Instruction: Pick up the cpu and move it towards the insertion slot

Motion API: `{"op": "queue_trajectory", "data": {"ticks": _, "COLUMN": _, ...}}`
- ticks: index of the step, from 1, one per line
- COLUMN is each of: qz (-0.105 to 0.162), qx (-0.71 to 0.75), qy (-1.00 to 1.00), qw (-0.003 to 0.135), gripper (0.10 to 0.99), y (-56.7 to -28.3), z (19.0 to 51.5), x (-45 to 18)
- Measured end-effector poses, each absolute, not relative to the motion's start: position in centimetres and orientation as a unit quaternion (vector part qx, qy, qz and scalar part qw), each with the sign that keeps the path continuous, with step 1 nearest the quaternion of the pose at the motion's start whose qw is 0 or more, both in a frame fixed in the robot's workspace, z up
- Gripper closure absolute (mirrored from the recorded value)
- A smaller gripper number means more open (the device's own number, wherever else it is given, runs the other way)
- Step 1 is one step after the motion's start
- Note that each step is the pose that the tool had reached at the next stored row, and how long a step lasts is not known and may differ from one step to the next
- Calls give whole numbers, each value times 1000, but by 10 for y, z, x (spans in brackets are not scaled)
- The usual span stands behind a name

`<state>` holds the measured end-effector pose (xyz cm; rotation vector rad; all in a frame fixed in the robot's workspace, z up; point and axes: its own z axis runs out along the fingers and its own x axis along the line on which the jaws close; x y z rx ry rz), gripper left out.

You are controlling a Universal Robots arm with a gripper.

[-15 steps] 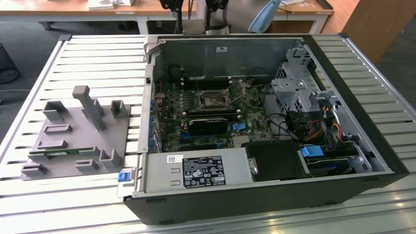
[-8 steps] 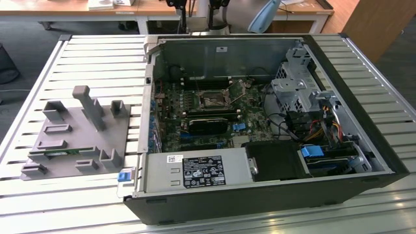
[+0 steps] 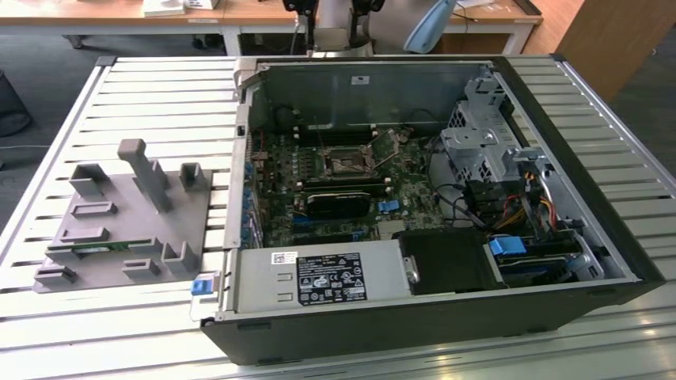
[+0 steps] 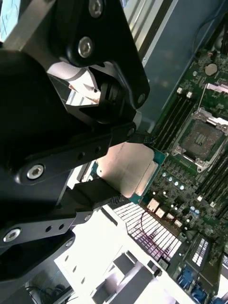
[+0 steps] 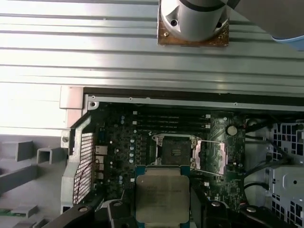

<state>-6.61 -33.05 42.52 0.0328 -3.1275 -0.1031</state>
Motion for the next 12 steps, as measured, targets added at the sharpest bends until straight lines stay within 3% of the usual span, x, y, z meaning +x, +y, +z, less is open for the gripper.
{"op": "queue_trajectory", "data": {"ticks": 12, "qz": -33, "qx": 8, "qy": -999, "qw": 6, "gripper": 541, "y": -324, "z": 422, "x": -40}}
